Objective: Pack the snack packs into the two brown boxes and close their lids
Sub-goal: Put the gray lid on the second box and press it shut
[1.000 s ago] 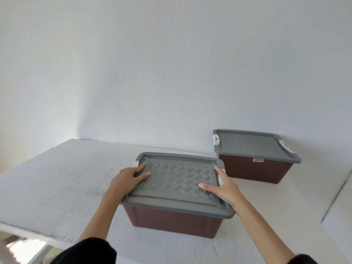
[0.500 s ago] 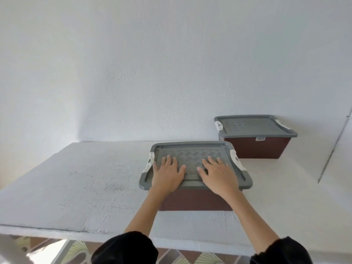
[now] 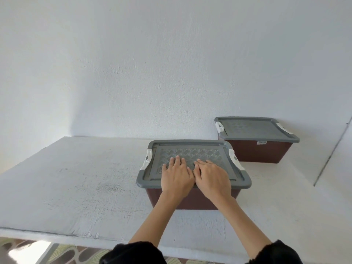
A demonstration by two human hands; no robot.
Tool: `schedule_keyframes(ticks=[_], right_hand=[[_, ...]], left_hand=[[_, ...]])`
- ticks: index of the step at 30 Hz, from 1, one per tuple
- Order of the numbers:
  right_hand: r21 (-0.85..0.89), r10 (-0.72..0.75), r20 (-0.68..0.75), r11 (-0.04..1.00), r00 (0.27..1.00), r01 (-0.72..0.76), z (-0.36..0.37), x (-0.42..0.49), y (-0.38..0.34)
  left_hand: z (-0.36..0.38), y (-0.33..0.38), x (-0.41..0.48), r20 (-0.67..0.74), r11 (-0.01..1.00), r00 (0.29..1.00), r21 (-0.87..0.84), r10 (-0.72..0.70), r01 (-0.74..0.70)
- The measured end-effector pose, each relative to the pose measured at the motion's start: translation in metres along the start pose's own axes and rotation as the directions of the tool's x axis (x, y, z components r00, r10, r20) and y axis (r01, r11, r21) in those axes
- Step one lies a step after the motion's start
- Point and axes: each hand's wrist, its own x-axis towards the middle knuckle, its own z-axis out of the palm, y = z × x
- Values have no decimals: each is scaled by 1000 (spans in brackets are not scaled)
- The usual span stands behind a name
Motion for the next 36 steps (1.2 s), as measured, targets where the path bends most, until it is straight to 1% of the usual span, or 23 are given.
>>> schedule_keyframes(ticks=[3, 8, 13, 25, 30, 36], right_hand=[[-2, -5, -6, 1000, 1000, 5, 3, 14, 0], [56, 5, -39, 998, 999, -2, 4, 39, -3], [72, 29, -54, 997, 998, -25, 17, 71, -6], [15, 43, -85, 999, 995, -41, 56, 152, -1], [10, 54, -103, 999, 993, -53, 72, 180, -1], [-9, 65, -116, 998, 991, -67, 83, 205, 3]], left_hand=[[0, -3, 13, -10, 1000, 1000, -9, -10, 10], [1, -10, 41, -20, 999, 999, -22, -31, 31], [3, -22, 74, -26, 999, 999, -35, -35, 34], [13, -46, 161, -91, 999, 996, -50, 10, -14], [17, -59, 194, -104, 997, 993, -53, 52, -58], [21, -63, 222, -113, 996, 992, -62, 58, -66]])
